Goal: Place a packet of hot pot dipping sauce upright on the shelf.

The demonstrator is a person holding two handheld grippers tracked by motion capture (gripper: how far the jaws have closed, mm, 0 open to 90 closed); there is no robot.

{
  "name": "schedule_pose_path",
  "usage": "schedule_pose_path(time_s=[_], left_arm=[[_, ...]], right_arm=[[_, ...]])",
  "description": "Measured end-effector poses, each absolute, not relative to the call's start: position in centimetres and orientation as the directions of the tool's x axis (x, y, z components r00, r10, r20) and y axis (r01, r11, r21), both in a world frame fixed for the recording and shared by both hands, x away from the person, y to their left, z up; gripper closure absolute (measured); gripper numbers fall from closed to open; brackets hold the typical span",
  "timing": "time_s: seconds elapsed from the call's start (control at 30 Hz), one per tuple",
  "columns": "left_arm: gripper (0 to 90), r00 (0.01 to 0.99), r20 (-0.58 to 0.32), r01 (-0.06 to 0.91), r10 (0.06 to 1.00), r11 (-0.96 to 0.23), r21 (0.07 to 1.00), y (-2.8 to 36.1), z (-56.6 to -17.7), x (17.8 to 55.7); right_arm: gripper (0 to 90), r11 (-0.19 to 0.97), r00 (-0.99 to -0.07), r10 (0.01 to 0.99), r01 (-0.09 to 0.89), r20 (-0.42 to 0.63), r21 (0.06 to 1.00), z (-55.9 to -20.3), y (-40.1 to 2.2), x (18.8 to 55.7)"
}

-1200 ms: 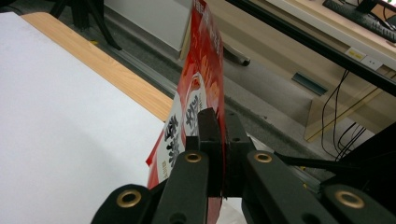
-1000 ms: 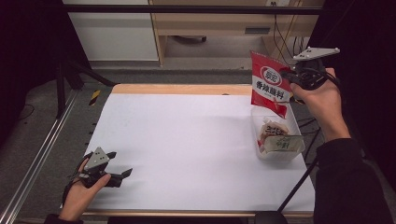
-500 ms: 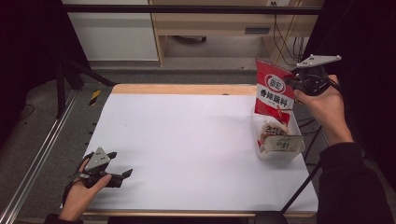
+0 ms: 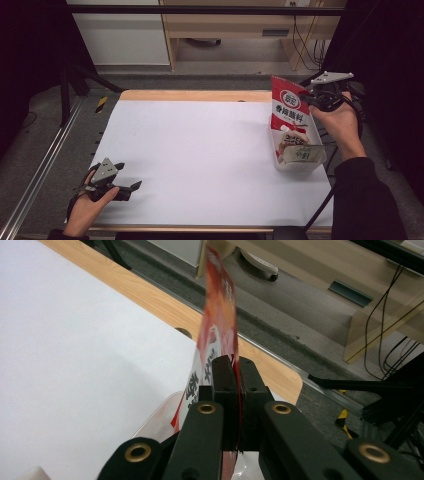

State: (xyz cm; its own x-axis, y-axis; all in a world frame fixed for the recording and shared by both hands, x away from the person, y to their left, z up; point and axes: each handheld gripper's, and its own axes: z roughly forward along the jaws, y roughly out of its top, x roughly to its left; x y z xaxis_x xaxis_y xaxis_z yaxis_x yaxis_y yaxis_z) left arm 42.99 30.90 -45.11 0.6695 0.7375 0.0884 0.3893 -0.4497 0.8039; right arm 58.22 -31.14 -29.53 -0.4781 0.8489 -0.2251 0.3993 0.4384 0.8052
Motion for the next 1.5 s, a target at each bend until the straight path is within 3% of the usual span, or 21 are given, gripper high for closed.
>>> schedule_pose_path(time_s=[1.07, 1.23, 1.5], left_arm=[[8.9, 0.682, 0.100, 0.390, 0.724, -0.476, 0.789, 30.5, -45.3, 43.0], [8.9, 0.684, 0.101, 0.391, 0.722, -0.480, 0.785, 30.5, -45.3, 43.0], [8.9, 0.682, 0.102, 0.390, 0.725, -0.478, 0.787, 30.5, -45.3, 43.0]], right_arm=[[86.9, 0.360, -0.408, 0.900, 0.492, -0.156, 0.793, -32.7, -35.2, 54.3], [73.7, 0.351, -0.402, 0.902, 0.477, -0.155, 0.806, -32.7, -35.6, 54.0], [38.5, 0.370, -0.377, 0.902, 0.424, -0.211, 0.827, -31.2, -34.5, 53.2]])
